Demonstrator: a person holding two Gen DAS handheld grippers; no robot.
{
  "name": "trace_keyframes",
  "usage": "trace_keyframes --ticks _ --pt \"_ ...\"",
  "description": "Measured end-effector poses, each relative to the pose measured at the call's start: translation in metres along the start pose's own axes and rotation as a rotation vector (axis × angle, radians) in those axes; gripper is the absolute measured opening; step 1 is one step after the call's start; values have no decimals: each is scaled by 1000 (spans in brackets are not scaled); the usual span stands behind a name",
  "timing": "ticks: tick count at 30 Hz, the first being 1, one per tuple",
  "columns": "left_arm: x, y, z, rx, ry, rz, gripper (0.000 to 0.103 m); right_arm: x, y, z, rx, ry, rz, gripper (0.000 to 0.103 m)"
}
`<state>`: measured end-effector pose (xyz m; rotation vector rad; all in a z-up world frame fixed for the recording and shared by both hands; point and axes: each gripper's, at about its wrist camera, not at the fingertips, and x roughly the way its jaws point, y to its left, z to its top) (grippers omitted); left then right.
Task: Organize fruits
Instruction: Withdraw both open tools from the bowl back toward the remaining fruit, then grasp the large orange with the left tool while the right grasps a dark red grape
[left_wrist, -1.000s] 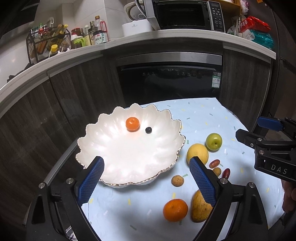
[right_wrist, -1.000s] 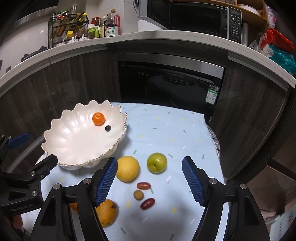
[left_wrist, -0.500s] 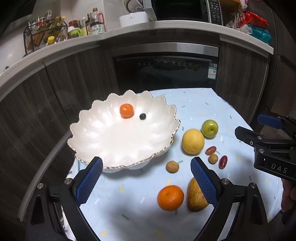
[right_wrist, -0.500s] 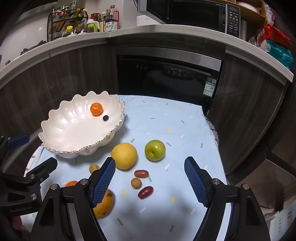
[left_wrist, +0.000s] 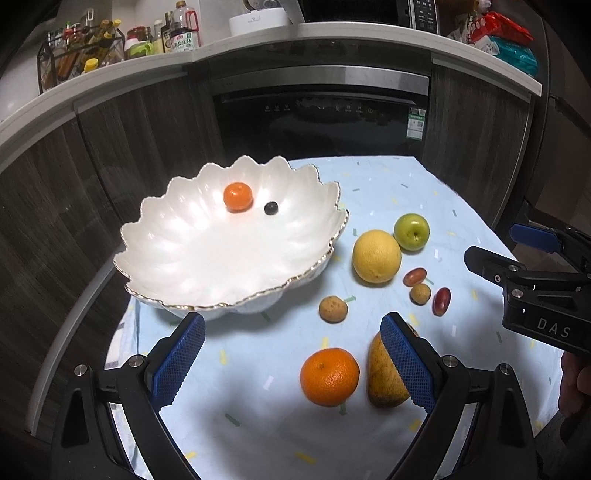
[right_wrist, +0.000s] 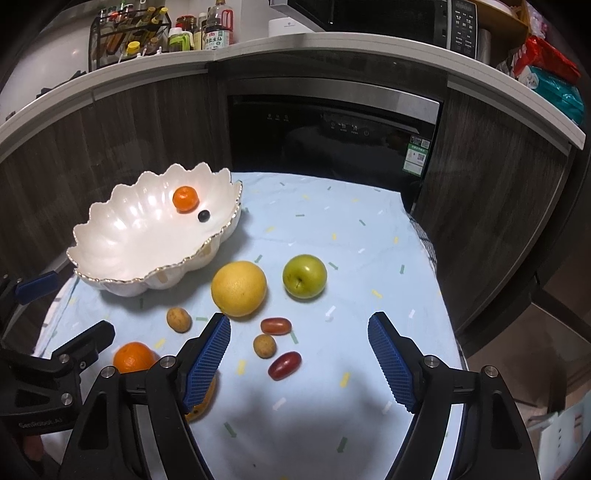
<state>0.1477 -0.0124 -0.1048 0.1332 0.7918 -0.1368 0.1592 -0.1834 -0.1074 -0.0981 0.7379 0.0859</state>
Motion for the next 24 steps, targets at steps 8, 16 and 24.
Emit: trace_keyframes --ticks 8,16,24 --pt "8 -3 -6 5 19 -6 97 8 -1 -11 -11 20 -9 78" --pt "17 -5 -13 14 44 -6 96 18 -2 -19 -15 40 -7 78" --pt "29 -4 -19 0 82 -32 91 25 2 -23 -20 54 0 78"
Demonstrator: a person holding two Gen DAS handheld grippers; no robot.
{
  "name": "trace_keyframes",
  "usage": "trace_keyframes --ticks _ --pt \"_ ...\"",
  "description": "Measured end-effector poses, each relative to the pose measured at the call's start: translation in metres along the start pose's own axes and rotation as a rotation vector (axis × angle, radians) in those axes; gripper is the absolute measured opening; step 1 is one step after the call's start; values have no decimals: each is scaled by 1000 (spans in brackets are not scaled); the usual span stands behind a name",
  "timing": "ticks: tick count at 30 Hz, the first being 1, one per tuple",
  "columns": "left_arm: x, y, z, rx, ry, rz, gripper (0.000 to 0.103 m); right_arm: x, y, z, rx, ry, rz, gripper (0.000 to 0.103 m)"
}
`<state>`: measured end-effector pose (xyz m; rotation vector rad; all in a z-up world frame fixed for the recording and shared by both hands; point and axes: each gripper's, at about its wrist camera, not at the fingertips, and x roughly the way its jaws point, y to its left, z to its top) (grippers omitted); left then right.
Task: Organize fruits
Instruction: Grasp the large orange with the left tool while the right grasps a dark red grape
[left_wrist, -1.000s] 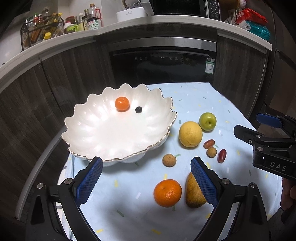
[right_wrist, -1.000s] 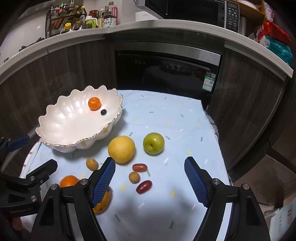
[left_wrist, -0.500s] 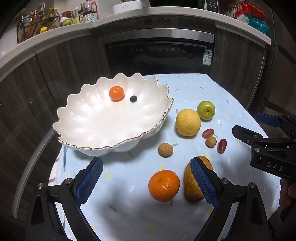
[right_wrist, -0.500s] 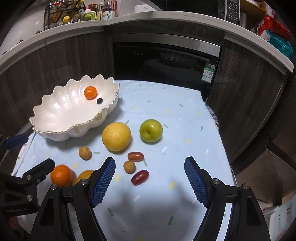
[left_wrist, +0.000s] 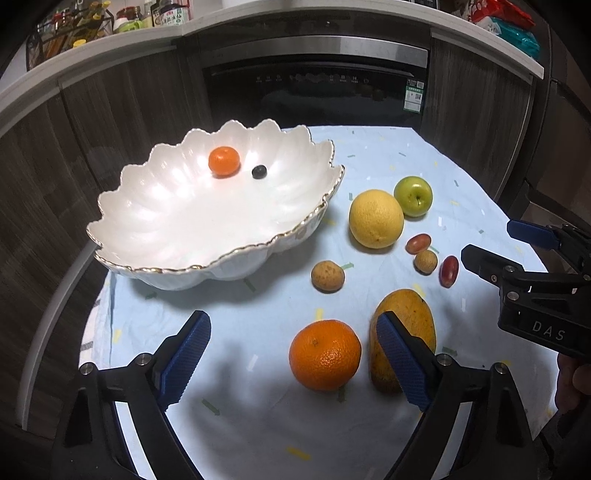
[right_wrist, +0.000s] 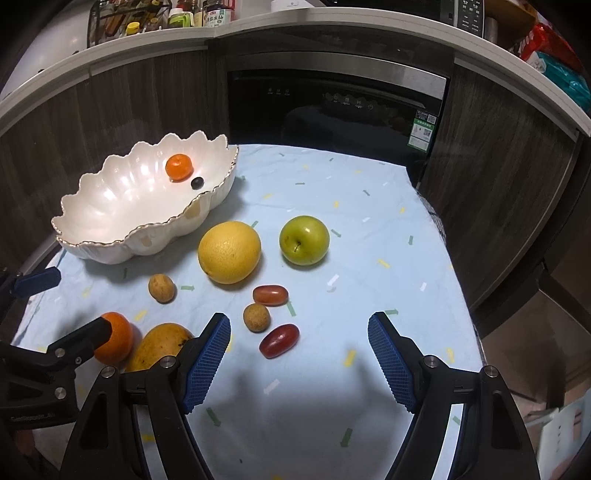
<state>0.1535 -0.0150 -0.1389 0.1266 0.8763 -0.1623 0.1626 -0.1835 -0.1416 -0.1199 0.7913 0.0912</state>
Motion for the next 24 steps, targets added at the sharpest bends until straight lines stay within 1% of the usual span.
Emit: trace_keyframes --ticks 4,8,14,18,24 --pt "6 1 -3 -7 19 -10 90 4 1 -2 -2 10 1 78" --pt "11 1 -6 -9 38 -22 85 8 1 -3 -2 19 2 78" --pt "17 2 -9 -13 60 -33 81 14 2 -4 -5 30 4 78" --pt "19 3 -10 -19 68 -44 80 19 3 -5 -6 38 5 78" --pt "25 5 -12 -39 99 -80 74 29 2 -6 -6 57 7 78"
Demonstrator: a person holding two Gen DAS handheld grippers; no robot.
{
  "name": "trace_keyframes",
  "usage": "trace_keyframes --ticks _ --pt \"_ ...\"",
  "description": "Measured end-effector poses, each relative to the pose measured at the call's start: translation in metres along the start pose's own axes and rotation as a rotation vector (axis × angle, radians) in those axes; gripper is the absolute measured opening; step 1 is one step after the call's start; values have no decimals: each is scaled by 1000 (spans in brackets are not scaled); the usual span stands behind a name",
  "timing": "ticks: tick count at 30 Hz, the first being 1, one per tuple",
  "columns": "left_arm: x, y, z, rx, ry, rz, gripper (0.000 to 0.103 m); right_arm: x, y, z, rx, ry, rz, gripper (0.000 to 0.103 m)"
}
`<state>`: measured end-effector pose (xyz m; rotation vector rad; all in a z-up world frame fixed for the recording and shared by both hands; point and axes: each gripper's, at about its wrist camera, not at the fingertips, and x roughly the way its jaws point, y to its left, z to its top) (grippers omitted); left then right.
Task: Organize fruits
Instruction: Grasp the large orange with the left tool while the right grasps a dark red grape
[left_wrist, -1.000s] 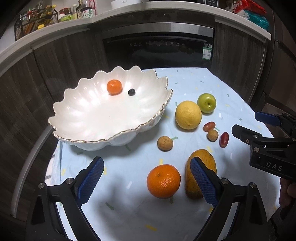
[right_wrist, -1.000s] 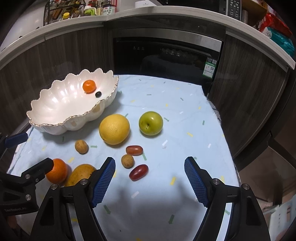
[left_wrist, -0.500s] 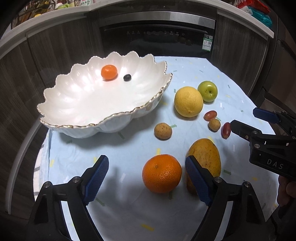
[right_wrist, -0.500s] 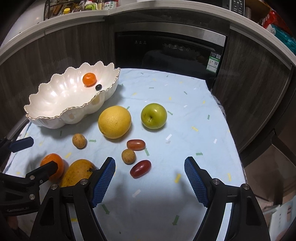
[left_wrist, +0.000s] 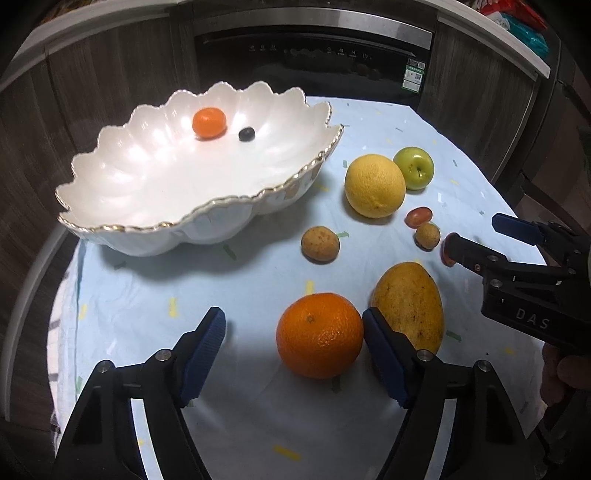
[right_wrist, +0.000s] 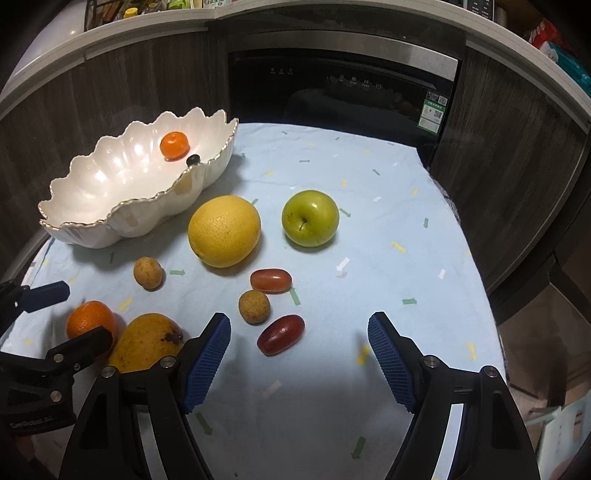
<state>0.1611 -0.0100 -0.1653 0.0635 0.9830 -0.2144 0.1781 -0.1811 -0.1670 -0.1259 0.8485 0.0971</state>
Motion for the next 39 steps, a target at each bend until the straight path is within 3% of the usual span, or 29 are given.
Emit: trace_keyframes --ticks 4,15,22,27,31,35,39 --pt "5 0 -2 -9 20 -21 68 3 1 -1 -4 0 8 76" --pt "8 -5 -1 2 31 -48 54 4 -2 -4 -3 9 39 59" --pt "10 -6 1 4 31 -59 47 14 0 -6 -23 27 46 55" --pt "10 -7 2 4 31 -59 46 21 1 -7 -31 50 52 43" --pt "10 -7 2 2 31 -60 46 22 2 -8 -35 48 57 42" --pt "9 -7 3 2 29 -61 45 21 6 -8 -49 44 73 31" --pt "7 -5 3 -2 23 -54 45 20 6 -7 -50 45 74 30"
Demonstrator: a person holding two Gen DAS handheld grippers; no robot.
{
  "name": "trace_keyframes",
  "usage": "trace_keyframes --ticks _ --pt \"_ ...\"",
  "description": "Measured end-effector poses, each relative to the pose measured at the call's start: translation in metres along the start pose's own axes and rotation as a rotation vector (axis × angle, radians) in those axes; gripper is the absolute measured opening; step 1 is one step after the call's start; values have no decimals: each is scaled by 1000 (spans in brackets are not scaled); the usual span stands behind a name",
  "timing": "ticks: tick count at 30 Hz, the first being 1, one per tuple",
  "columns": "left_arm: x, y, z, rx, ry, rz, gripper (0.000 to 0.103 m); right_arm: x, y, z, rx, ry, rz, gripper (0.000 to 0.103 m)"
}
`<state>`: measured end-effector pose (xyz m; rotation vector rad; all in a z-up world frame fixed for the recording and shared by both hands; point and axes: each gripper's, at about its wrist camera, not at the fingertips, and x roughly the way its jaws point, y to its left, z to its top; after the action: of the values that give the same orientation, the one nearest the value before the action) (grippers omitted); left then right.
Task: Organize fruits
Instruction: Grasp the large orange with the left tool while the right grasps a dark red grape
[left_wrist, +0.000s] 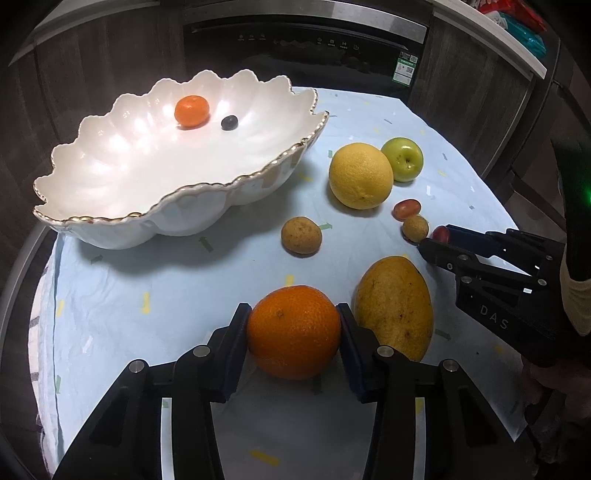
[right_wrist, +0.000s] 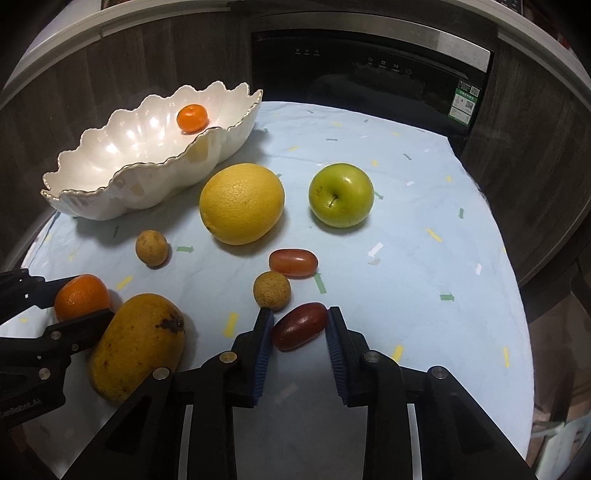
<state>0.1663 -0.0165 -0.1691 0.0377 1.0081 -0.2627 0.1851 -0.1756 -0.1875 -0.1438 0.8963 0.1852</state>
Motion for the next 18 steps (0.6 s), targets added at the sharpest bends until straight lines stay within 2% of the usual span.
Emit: trace_keyframes --ticks 18 --pt "-26 -3 5 11 -63 20 45 -30 3 9 17 -40 6 30"
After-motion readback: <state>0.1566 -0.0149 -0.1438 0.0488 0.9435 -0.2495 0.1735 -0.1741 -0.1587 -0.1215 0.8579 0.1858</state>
